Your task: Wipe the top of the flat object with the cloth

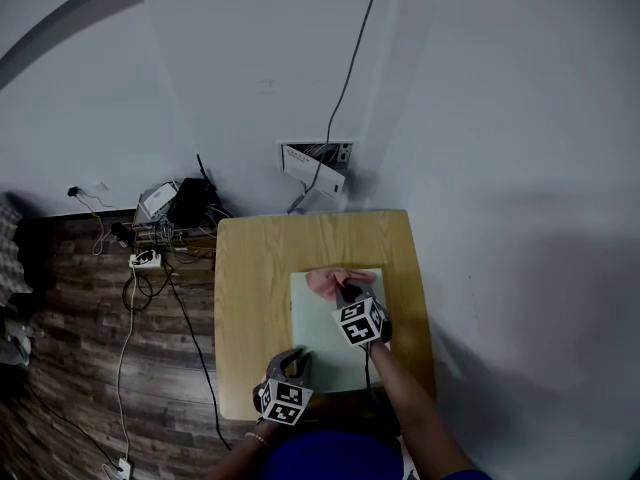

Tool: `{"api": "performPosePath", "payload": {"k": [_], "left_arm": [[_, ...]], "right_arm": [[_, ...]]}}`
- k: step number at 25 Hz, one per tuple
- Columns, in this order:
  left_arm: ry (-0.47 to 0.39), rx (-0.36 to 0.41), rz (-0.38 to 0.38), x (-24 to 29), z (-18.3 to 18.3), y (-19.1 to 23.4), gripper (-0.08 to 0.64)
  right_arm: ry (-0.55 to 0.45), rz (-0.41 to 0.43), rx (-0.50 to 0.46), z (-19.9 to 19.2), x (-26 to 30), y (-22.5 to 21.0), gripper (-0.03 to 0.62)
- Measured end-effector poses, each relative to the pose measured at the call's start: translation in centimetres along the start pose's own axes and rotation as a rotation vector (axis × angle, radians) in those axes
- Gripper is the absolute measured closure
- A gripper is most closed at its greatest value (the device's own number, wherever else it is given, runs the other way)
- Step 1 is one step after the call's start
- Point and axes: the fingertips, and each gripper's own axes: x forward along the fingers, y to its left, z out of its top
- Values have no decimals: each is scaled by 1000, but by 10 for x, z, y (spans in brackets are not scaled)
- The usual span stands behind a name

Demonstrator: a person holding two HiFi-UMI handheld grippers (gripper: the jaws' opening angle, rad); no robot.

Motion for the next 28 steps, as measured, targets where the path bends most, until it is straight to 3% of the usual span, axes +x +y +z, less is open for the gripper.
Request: {"api": "performPosePath", "payload": {"k": [15,28], "left_arm": [[-1,5,7,1,1,-1,497],[1,8,13,0,1,-1,497]], "right_arm": [[43,-123,79,-43,-23,-65,577],[27,-144,90,-46,-27,-69,578]]}}
